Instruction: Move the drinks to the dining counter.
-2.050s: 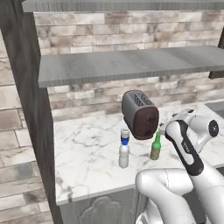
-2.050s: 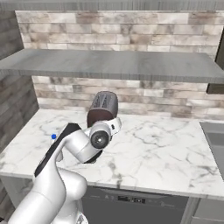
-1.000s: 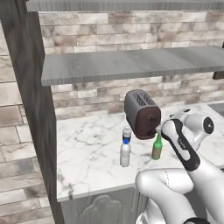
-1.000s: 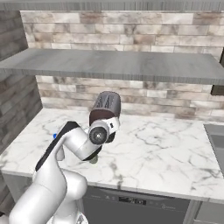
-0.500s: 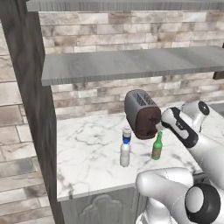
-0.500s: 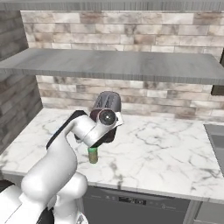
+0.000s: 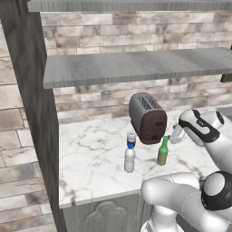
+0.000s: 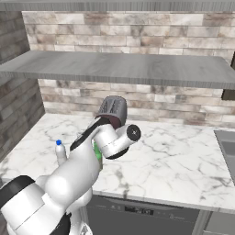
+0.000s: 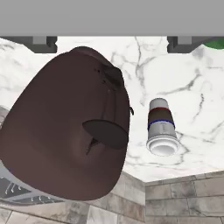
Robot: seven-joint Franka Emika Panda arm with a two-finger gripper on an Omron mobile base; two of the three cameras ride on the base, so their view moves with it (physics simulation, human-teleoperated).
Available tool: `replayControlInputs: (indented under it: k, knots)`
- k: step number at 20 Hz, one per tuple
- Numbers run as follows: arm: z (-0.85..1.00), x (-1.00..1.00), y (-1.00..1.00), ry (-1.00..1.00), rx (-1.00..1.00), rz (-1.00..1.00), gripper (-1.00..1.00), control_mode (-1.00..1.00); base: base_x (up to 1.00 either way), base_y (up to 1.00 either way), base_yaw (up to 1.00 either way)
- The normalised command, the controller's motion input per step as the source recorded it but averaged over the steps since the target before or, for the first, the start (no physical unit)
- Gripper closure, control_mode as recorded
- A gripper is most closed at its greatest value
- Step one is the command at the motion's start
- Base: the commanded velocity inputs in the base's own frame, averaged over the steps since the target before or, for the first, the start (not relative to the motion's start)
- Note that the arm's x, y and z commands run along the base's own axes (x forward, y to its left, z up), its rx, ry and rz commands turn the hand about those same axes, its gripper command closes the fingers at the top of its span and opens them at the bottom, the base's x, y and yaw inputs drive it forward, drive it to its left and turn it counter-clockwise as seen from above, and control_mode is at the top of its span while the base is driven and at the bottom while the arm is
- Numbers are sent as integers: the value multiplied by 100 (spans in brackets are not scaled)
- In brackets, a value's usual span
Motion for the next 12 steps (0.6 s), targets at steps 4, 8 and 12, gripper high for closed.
replayControlInputs:
  k: [4, 8, 12]
  knots:
    - [-18, 10, 0, 0, 0, 33, -100, -100, 0, 0, 0]
    - [0, -4, 0, -2, 0, 0, -100, -100, 0, 0, 0]
    - [-1, -33, 0, -13, 0, 0, -100, -100, 0, 0, 0]
